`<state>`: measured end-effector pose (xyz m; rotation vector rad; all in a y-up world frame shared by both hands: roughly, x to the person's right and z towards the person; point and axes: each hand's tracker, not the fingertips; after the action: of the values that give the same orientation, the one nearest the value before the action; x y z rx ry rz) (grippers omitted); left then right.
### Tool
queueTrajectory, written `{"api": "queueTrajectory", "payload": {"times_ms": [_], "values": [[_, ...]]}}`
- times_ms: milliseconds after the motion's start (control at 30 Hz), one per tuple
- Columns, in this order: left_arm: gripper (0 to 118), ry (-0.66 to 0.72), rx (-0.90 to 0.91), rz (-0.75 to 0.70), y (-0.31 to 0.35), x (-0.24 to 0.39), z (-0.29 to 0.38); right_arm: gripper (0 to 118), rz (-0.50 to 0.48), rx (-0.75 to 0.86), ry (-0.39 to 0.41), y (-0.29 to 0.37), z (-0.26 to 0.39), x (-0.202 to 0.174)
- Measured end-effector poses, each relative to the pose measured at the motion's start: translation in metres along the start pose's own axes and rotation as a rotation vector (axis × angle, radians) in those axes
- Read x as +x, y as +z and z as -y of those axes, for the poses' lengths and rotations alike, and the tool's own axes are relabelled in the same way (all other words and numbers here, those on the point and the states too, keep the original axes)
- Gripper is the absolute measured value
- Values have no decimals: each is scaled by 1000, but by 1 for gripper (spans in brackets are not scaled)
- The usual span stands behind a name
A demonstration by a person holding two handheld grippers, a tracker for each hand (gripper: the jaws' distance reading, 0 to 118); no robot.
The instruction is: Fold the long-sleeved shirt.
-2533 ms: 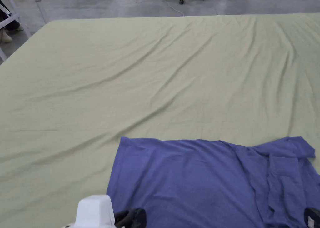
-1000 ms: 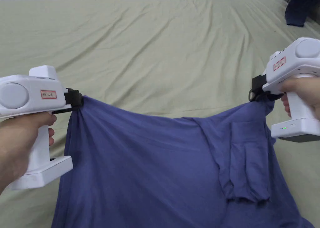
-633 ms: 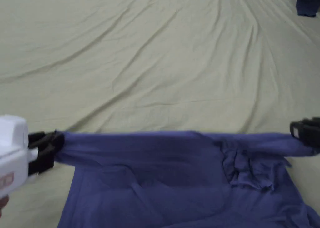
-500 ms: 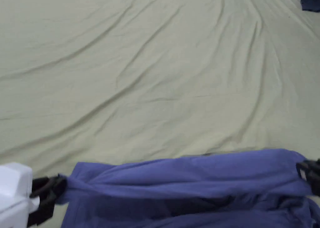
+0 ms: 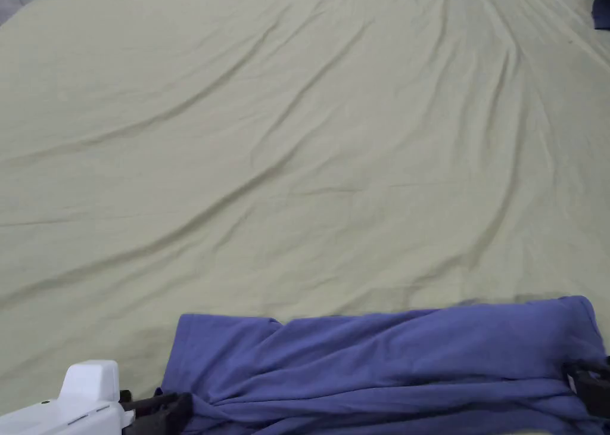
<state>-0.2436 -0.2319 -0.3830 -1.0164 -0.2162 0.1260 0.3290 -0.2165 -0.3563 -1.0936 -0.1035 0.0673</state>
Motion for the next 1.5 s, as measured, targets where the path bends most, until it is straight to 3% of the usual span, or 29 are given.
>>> {"api": "queueTrajectory", "payload": {"times_ms": [33, 67, 167, 200, 233, 267, 300, 333, 367, 400, 433, 467, 500, 567, 633, 733, 800, 833, 900, 1033, 1133, 1200, 1233, 1267, 1300, 1333, 1400, 1467, 1500], "values": [[117, 15, 18, -12, 13, 3, -4, 99, 10, 4, -15, 17, -2, 0], [118, 24, 88, 14, 29, 4, -8, 118, 8, 41, -39, 34, -2, 1], [118, 105, 206, 83, 70, 13, -12, 118, -38, 201, -98, 85, -1, -5], [118, 144, 194, 106, 76, 14, -11, 112, -76, 207, -120, 96, 0, -9], [111, 182, 157, 129, 80, 16, -10, 84, -122, 219, -135, 104, 2, -13], [91, 211, 99, 169, 83, 18, -5, 48, -171, 240, -151, 108, 5, -16], [48, 237, 66, 199, 83, 18, -2, 3, -209, 244, -175, 113, 5, -21], [3, 260, 65, 241, 83, 18, 1, 2, -228, 237, -208, 112, 6, -25], [3, 280, 67, 254, 82, 19, 4, 2, -231, 228, -242, 112, 10, -28], [3, 308, 90, 285, 81, 16, 7, 3, -293, 219, -254, 111, 11, -31], [6, 288, 93, 303, 79, 9, 7, 3, -362, 208, -246, 108, 9, -32], [26, 291, 119, 333, 77, 2, 5, 3, -406, 209, -245, 105, 9, -34], [69, 303, 168, 369, 73, -10, 2, 3, -429, 211, -245, 104, 10, -37], [98, 330, 165, 360, 55, -29, -4, 3, -429, 211, -237, 102, 7, -43], [116, 376, 156, 279, 27, -54, -11, 3, -466, 215, -220, 100, 5, -49], [114, 384, 4, 210, -21, -73, -12, 3, -553, 204, -237, 92, 2, -54], [118, 445, -80, 309, -43, -65, -10, 3, -590, 203, -244, 88, 3, -56], [118, 373, 3, 296, -42, -59, -16, 3, -603, 198, -247, 84, 3, -56], [118, 343, -30, 307, -38, -49, -26, 2, -611, 191, -253, 80, 5, -56], [113, 433, -140, 574, -57, -31, -24, 2, -637, 170, -258, 71, 7, -57], [115, 296, -142, 497, -73, -5, -22, 2, -655, 165, -255, 67, 5, -59], [115, 396, -133, 532, -75, -8, -31, 2, -667, 169, -249, 67, 3, -60], [113, 475, -125, 568, -77, -11, -32, 2, -678, 172, -245, 67, 3, -61], [102, 500, -122, 602, -77, -12, -32, 2, -686, 174, -241, 67, 2, -62], [75, 499, -111, 621, -77, -11, -31, 2, -692, 174, -238, 67, 1, -63], [9, 472, -113, 593, -75, -11, -28, 2, -694, 174, -235, 66, -1, -65], [12, 543, -137, 531, -87, -8, -19, 2, -698, 175, -225, 67, -2, -69], [12, 637, -174, 660, -95, -5, -10, 2, -697, 178, -216, 69, -5, -71], [12, 640, -144, 652, -91, -3, -9, 2, -696, 180, -212, 71, -5, -71]]}}
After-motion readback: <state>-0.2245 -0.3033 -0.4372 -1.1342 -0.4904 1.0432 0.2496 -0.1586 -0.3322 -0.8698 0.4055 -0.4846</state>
